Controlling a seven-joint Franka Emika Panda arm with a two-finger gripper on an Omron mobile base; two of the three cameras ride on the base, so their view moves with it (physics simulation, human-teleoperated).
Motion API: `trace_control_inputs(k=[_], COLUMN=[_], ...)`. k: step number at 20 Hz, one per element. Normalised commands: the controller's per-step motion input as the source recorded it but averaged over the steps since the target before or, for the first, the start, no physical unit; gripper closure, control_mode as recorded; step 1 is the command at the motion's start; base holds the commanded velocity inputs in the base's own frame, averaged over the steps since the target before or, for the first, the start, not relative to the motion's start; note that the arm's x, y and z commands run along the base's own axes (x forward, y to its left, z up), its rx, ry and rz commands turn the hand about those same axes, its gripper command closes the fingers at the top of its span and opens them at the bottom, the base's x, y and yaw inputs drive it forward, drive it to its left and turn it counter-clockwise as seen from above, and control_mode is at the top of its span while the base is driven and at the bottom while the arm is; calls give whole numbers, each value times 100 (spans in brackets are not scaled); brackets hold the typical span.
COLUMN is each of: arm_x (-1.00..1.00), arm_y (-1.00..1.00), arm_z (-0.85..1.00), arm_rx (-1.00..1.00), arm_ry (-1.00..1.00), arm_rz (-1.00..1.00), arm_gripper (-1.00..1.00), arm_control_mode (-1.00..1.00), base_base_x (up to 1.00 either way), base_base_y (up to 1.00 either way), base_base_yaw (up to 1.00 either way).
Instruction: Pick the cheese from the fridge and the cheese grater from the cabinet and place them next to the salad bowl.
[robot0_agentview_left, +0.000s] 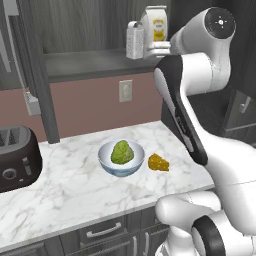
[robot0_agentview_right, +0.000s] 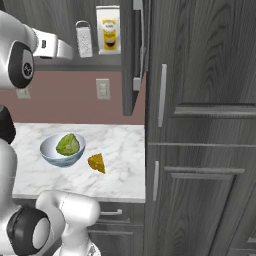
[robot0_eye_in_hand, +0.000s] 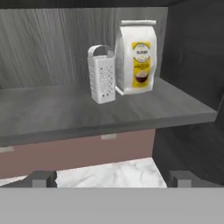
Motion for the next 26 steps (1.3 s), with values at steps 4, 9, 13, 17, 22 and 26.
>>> trace_control_inputs(k=[4, 9, 13, 17, 22, 26], arm_x=[50, 50, 53, 47, 49, 43], arm_y=[0, 0, 1, 8, 15, 17], arm_z=[0, 0, 0, -3, -5, 0], arm_rx=[0, 0, 0, -3, 0, 0], arm_ry=[0, 0, 0, 0, 0, 0], arm_rz=[10, 9, 5, -1, -6, -6], arm_gripper=[-100, -100, -100, -100, -100, -100], arm_control_mode=[-100, -100, -100, -100, -100, -100], base_base_x=[0, 0, 0, 0, 0, 0], base_base_y=[0, 0, 0, 0, 0, 0], base_base_yaw=[0, 0, 0, 0, 0, 0])
